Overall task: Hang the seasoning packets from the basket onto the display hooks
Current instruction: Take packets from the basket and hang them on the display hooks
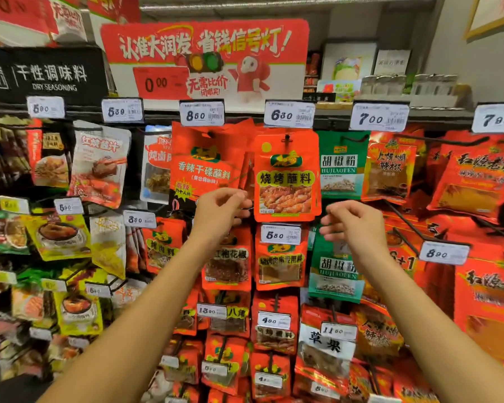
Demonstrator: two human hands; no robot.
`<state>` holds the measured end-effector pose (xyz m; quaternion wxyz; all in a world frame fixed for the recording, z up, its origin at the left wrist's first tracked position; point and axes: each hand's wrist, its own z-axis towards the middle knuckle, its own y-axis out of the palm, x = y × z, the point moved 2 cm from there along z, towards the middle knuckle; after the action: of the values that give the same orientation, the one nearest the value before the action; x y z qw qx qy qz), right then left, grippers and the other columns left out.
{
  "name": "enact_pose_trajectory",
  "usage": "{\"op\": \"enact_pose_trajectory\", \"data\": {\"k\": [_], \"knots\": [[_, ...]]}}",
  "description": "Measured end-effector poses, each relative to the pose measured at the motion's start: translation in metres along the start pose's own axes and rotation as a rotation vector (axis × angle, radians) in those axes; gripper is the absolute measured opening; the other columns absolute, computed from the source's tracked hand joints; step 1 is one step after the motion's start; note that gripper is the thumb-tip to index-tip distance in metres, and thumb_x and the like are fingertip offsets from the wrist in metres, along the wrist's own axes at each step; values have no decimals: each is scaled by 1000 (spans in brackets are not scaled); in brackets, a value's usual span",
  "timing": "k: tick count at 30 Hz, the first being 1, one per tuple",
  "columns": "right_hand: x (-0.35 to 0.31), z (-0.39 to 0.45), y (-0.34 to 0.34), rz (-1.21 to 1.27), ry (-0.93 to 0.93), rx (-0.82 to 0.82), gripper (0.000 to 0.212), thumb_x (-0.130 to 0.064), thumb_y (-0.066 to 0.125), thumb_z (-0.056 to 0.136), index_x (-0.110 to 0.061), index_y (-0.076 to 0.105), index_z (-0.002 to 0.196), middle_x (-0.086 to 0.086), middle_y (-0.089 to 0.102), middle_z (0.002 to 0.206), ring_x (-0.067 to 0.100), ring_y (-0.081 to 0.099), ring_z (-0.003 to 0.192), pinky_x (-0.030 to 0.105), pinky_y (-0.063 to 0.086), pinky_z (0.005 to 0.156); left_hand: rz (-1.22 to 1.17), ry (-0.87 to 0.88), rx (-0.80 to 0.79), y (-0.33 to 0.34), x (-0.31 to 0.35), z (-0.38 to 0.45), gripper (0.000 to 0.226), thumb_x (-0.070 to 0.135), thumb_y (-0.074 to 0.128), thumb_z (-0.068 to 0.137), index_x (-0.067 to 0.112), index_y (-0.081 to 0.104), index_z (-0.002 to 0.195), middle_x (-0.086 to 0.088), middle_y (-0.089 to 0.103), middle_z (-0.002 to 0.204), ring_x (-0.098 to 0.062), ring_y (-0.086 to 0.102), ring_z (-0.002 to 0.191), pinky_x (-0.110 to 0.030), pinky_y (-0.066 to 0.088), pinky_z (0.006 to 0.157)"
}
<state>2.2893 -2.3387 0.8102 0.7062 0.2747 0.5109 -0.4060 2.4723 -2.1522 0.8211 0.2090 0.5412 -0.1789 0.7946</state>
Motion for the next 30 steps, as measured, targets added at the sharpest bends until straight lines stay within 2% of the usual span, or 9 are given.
{"op": "enact_pose_trajectory", "data": {"k": [5, 8, 13, 17, 19, 21, 23, 27, 30], "knots": [[60, -52, -2, 38, 168, -129, 22, -5, 60, 97, -9, 70, 77, 11, 68, 62, 22, 64, 48, 26, 53, 43, -98, -253, -63, -10, -64, -42, 20, 15, 58, 98, 17, 75, 87, -8, 77, 78, -15, 71, 62, -22, 56, 55], [122, -82, 3, 25, 388, -150, 22, -2, 60, 97, -5, 68, 77, 12, 66, 59, 19, 62, 42, 24, 50, 39, -81, -431, -49, -9, -125, -76, 24, 13, 55, 99, 16, 74, 86, -6, 76, 75, -12, 68, 58, -20, 54, 54], [248, -158, 11, -64, 802, -166, 18, -2, 56, 97, -4, 64, 81, 15, 61, 61, 18, 55, 37, 21, 43, 36, -58, -886, -38, -8, -244, -159, 19, 10, 52, 100, 4, 69, 101, -11, 67, 82, -19, 58, 61, -25, 48, 54], [359, -238, 7, -162, 1056, -169, 17, -4, 56, 97, -6, 60, 80, 7, 60, 53, 15, 54, 37, 21, 43, 42, 27, -1143, -43, -10, -341, -239, 27, 9, 47, 102, 17, 61, 80, -3, 58, 68, -10, 52, 47, -18, 38, 41], [415, -282, 2, -216, 1163, -165, 17, -5, 57, 96, -9, 62, 81, 8, 62, 64, 14, 58, 45, 23, 48, 48, 55, -1249, -66, -11, -390, -277, 29, 7, 43, 102, 19, 56, 79, -2, 53, 69, -9, 49, 47, -19, 35, 43], [468, -323, -3, -273, 1261, -179, 11, -11, 63, 94, -14, 66, 84, 2, 67, 72, 12, 64, 55, 26, 54, 56, 107, -1331, -62, -12, -442, -311, 23, 6, 44, 102, 19, 55, 86, -3, 57, 73, -13, 54, 56, -23, 43, 49], [521, -360, -6, -308, 1352, -177, 10, -13, 66, 91, -17, 66, 82, -5, 67, 64, 8, 64, 50, 26, 55, 53, 125, -1399, -56, -11, -495, -342, 21, 7, 49, 101, 17, 56, 83, -2, 63, 68, -16, 59, 57, -22, 49, 49], [621, -415, -4, -377, 1482, -93, 16, -8, 64, 84, -6, 67, 68, 10, 64, 57, 24, 59, 46, 30, 54, 49, 143, -1543, -51, -7, -590, -400, 7, 14, 61, 94, 15, 65, 89, -6, 67, 78, -24, 62, 69, -33, 52, 69], [697, -450, -4, -444, 1551, -120, 21, -9, 63, 87, -8, 63, 67, 11, 62, 57, 23, 58, 45, 31, 55, 50, 153, -1612, -68, -7, -663, -440, 10, 14, 61, 93, 17, 61, 84, -5, 66, 77, -20, 60, 65, -30, 49, 65]]}}
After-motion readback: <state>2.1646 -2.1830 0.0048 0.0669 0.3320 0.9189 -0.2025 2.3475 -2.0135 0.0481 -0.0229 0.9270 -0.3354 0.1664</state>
